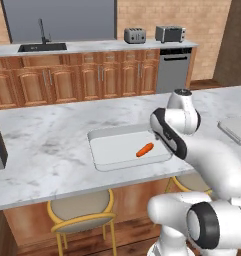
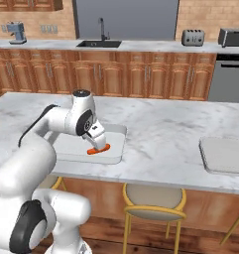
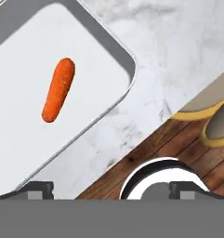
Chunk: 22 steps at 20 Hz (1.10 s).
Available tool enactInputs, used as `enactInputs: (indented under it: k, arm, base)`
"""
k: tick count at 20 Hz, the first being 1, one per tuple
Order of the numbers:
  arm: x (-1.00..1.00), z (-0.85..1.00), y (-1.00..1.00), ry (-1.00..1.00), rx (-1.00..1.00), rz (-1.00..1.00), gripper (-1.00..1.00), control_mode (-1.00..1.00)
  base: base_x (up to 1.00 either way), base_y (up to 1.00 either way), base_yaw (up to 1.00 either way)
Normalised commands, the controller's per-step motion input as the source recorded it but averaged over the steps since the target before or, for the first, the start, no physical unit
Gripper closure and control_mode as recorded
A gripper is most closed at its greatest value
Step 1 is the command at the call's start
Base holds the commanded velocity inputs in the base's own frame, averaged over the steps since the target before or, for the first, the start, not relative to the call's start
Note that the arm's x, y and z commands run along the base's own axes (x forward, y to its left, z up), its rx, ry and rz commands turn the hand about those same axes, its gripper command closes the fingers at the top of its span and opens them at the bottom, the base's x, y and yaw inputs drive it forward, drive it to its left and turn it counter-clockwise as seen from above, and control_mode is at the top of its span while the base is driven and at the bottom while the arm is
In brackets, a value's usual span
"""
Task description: Place the cold items (carrot and mushroom) from the fridge in one tupperware on the dining counter. Place the warm items (kebab skewer and hot dog) in the stove area in another tupperware.
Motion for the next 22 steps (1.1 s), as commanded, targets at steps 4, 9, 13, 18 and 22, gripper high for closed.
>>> enactInputs:
  k: [4,9,13,18,22]
  arm:
    - [-1.0,0.52,0.24,0.05,-0.04,0.56,-1.0,-1.0]
    - [-1.0,0.51,0.49,0.19,-0.12,0.42,-1.0,-1.0]
    - [-0.99,-0.02,0.16,0.12,-0.29,0.14,-1.0,-1.0]
    - [-0.89,-0.2,-0.02,-0.06,-0.1,0.23,-1.0,-1.0]
    - [-0.15,0.08,-0.09,-0.1,0.12,0.1,-1.0,-1.0]
  base:
    - [0.0,0.0,0.0]
    - [0.0,0.0,0.0]
    - [0.0,0.0,0.0]
    - [0.0,0.0,0.0]
    - [0.0,0.0,0.0]
